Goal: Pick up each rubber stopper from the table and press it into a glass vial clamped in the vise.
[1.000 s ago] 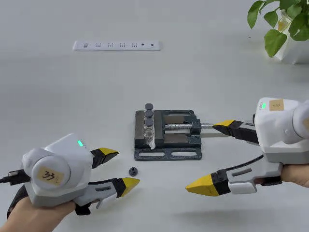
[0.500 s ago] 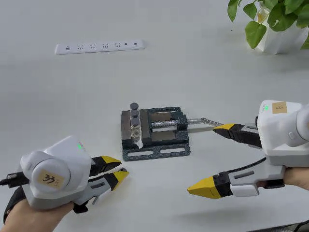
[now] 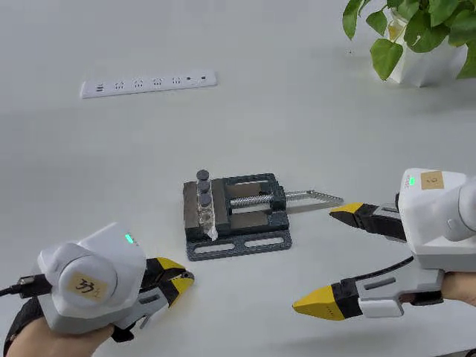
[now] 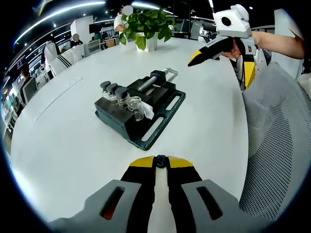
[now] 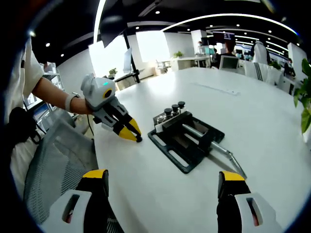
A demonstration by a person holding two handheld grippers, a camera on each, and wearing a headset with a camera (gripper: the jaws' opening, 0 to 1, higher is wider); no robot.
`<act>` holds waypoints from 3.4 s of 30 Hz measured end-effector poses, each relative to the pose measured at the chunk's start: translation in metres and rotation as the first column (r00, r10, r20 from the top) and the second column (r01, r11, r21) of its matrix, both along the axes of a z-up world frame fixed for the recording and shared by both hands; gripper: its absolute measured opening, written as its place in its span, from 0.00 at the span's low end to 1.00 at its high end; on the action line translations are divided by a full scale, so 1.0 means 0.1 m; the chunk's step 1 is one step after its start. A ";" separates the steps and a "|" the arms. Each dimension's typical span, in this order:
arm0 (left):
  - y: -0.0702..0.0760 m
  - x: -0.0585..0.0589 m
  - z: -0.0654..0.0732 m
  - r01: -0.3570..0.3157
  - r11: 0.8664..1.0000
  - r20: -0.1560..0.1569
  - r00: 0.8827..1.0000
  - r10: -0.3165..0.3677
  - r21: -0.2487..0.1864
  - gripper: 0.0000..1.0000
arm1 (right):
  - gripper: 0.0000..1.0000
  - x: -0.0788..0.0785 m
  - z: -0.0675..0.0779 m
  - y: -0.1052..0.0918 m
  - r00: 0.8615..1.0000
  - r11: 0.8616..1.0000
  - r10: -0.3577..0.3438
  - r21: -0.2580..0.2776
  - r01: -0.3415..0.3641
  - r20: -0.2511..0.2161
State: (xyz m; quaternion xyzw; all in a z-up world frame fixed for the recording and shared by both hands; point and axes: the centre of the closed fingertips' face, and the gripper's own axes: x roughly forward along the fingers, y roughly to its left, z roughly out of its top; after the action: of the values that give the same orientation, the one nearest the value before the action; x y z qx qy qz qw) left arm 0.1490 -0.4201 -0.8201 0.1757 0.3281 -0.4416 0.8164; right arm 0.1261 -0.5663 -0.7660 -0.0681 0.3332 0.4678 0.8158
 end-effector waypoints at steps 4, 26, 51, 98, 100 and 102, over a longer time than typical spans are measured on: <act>-0.01 0.00 0.00 0.009 1.000 -0.015 1.000 -0.008 0.011 0.05 | 0.91 0.00 0.01 0.02 1.000 1.000 0.003 0.004 -0.003 0.000; -0.04 -0.04 0.05 0.171 0.972 -0.084 0.984 -0.160 0.160 0.08 | 0.88 -0.08 -0.05 0.07 1.000 1.000 0.015 0.010 -0.014 -0.027; -0.02 -0.04 -0.02 0.323 0.905 -0.215 0.939 -0.269 0.276 0.06 | 0.88 -0.10 -0.07 0.03 0.999 1.000 -0.001 0.027 0.002 -0.036; -0.21 0.03 0.50 -0.039 0.988 -0.421 0.906 -0.028 -0.150 0.05 | 0.83 -0.07 0.05 0.11 1.000 0.998 0.011 0.055 -0.011 0.007; -0.19 0.06 0.56 -0.069 0.978 -0.433 0.901 -0.024 -0.197 0.04 | 0.82 -0.06 0.08 0.15 1.000 0.998 0.017 0.058 -0.018 0.017; -0.20 0.06 0.62 -0.115 0.965 -0.464 0.886 -0.008 -0.237 0.04 | 0.81 -0.05 0.12 0.19 0.999 0.998 0.025 0.065 -0.027 0.033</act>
State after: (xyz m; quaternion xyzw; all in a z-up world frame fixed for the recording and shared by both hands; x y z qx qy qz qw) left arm 0.1549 -0.4396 -0.7579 -0.0509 0.4568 -0.4865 0.7430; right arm 0.1211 -0.5471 -0.7540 -0.0532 0.3038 0.4880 0.8166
